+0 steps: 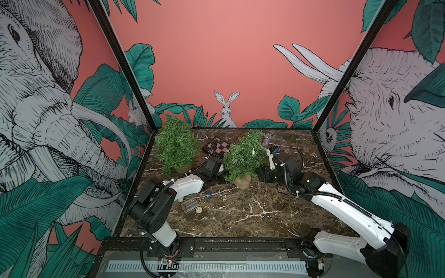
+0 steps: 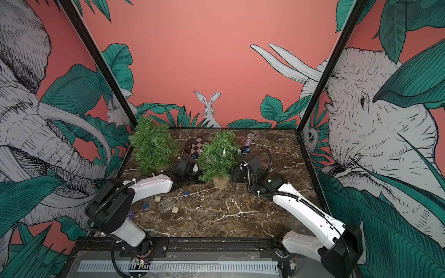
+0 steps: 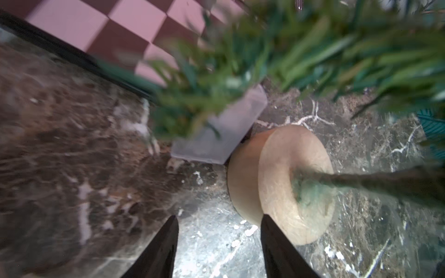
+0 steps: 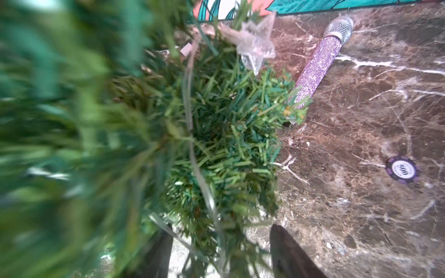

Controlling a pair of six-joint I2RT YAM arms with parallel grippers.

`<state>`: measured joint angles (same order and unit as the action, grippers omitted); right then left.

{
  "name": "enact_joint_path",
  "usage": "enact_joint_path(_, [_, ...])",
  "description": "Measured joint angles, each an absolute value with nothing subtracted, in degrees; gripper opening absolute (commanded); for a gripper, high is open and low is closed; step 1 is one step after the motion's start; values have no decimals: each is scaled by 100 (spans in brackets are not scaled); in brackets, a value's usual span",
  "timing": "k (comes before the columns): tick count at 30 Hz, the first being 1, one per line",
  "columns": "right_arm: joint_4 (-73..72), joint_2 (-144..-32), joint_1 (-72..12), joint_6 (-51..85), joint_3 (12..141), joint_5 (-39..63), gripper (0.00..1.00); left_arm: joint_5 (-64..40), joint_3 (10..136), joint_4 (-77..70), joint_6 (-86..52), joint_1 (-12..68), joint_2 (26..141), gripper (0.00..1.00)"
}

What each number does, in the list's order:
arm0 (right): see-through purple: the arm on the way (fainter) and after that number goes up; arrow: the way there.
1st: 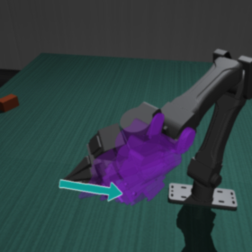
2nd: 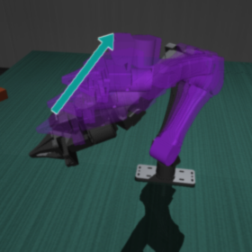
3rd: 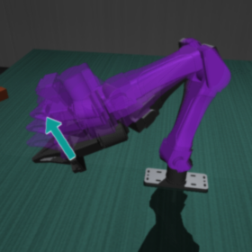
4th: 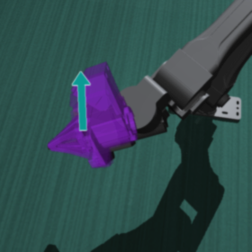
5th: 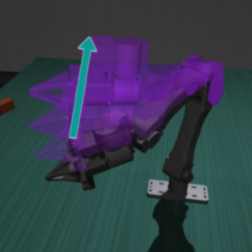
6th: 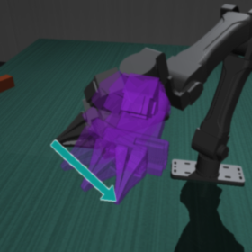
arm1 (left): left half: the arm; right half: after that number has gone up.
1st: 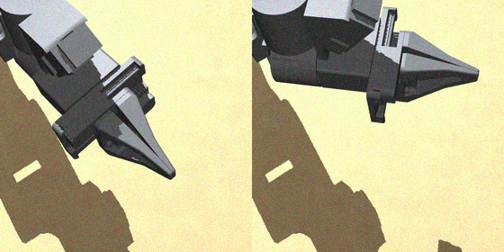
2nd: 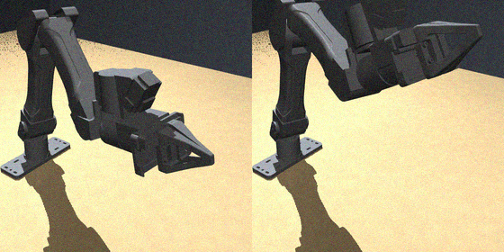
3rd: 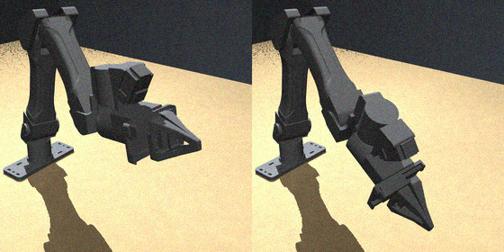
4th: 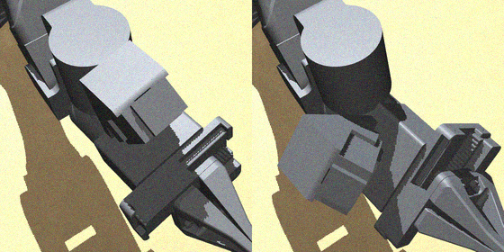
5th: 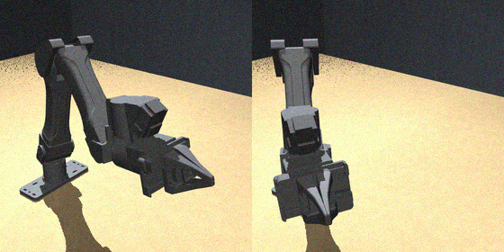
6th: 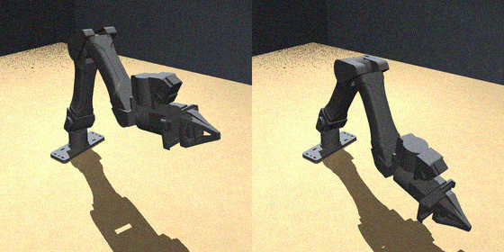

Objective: Wrap string light around the christmas tree
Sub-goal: Move the christmas tree to the center of the board.

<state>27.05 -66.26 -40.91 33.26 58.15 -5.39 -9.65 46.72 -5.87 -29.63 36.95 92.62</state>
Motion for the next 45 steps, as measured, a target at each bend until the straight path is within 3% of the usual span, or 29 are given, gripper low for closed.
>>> enact_joint_path(7, [2294, -6678, -4025, 3437, 5612, -414, 50, -998, 4672, -1350, -3553, 3999, 9745, 48])
enact_joint_path(19, [2156, -6451, -3527, 3400, 5275, -117, 46, -993, 5103, -2025, -3817, 4364, 10396, 41])
enact_joint_path(37, [2749, -6045, -2029, 2464, 5247, 95, 51, -1009, 7111, -2003, -3933, 5065, 11974, 41])
enact_joint_path(45, [3190, -5944, -1223, 1953, 5415, 165, 65, -1046, 7955, -2097, -4154, 5315, 12641, 41])
